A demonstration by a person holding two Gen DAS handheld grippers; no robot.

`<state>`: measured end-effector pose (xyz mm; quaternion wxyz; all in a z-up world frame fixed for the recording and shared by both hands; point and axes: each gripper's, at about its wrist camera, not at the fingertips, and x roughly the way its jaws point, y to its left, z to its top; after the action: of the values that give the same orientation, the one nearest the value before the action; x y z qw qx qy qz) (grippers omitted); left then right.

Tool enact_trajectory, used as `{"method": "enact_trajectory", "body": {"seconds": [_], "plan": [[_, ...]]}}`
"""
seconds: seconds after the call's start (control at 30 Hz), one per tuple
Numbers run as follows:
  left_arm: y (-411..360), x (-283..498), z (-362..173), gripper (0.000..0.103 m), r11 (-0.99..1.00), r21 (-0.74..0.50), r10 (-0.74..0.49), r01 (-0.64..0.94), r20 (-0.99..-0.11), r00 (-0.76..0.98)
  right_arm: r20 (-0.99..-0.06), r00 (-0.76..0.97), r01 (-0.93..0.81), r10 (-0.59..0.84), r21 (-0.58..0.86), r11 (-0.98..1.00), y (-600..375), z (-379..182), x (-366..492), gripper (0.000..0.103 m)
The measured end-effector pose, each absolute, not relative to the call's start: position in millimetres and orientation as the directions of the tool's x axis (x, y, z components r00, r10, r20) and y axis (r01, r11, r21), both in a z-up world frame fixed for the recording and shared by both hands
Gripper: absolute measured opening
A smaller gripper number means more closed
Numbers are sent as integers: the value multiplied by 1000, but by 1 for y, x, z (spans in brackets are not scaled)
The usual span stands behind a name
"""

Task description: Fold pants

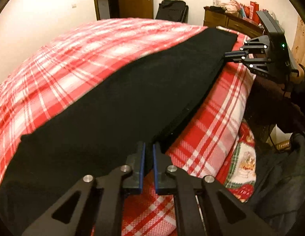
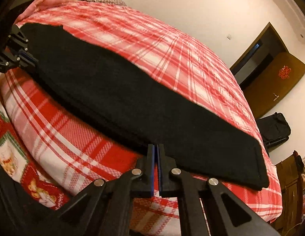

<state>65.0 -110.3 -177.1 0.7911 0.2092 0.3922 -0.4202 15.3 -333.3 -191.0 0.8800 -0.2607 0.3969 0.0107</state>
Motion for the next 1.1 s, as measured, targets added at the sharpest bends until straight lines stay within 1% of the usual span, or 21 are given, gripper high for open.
{"method": "enact_trajectory", "body": {"seconds": [0.1, 0.27, 0.33, 0.4, 0.47, 0.5, 0.53, 0.57, 0.6, 0.63, 0.67, 0.7, 0.77, 0.83, 0.97, 1.0, 1.03, 1.07, 1.1], "plan": [[-110, 68, -184, 8, 571, -25, -501, 820, -803, 324, -723, 669, -226, -172, -419, 879, -339, -193, 19, 2], [-115, 59, -182, 9, 534, 18, -488, 845, -810, 326, -740, 651, -254, -170, -423, 870, -337, -194, 16, 3], [-114, 57, -180, 13, 538, 31, -481, 842, -809, 337, -740, 650, -258, -173, -429, 866, -337, -194, 14, 3], [-110, 56, -178, 13, 538, 11, -490, 843, -809, 324, -752, 640, -252, -157, -399, 882, -342, -189, 10, 3], [-106, 51, -171, 15, 533, 23, -494, 846, -803, 333, -746, 652, -230, -137, -367, 901, -352, -179, 5, 3], [-103, 49, -168, 18, 530, 29, -498, 847, -798, 339, -734, 665, -203, -138, -356, 912, -360, -173, 4, 4], [-100, 46, -162, 24, 526, 33, -509, 850, -789, 345, -723, 677, -175, -138, -341, 924, -368, -166, 3, 5], [-98, 46, -158, 28, 528, 36, -515, 849, -781, 353, -711, 691, -142, -131, -312, 939, -380, -157, 3, 8], [-96, 45, -153, 39, 535, 43, -521, 844, -769, 370, -703, 700, -116, -124, -283, 952, -390, -151, 4, 16], [-92, 47, -147, 49, 551, 50, -529, 833, -751, 395, -697, 708, -87, -113, -245, 966, -401, -145, 6, 21], [-90, 48, -145, 52, 561, 49, -535, 826, -740, 407, -690, 717, -54, -101, -199, 978, -414, -139, 8, 34], [-89, 53, -143, 54, 577, 43, -540, 816, -729, 420, -680, 727, -17, -92, -152, 988, -428, -133, 11, 42], [-89, 64, -142, 54, 606, 8, -547, 796, -722, 423, -670, 739, 37, -76, -72, 997, -449, -126, 18, 42], [-93, 75, -148, 54, 628, -14, -544, 778, -723, 426, -682, 727, 90, -77, -17, 996, -467, -125, 27, 42], [-103, 88, -168, 54, 651, -22, -507, 758, -756, 413, -758, 639, 200, -133, -3, 980, -498, -150, 51, 42], [-107, 91, -177, 57, 651, -32, -496, 758, -774, 394, -772, 622, 220, -130, 12, 975, -506, -155, 52, 42], [-108, 92, -182, 58, 653, -29, -482, 757, -786, 386, -765, 636, 220, -104, 50, 974, -512, -155, 51, 42], [-109, 89, -185, 59, 651, -13, -478, 759, -784, 397, -763, 640, 224, -91, 72, 972, -514, -153, 48, 42], [-109, 87, -185, 64, 644, 0, -480, 765, -779, 404, -764, 637, 229, -98, 67, 971, -513, -150, 47, 42]]}}
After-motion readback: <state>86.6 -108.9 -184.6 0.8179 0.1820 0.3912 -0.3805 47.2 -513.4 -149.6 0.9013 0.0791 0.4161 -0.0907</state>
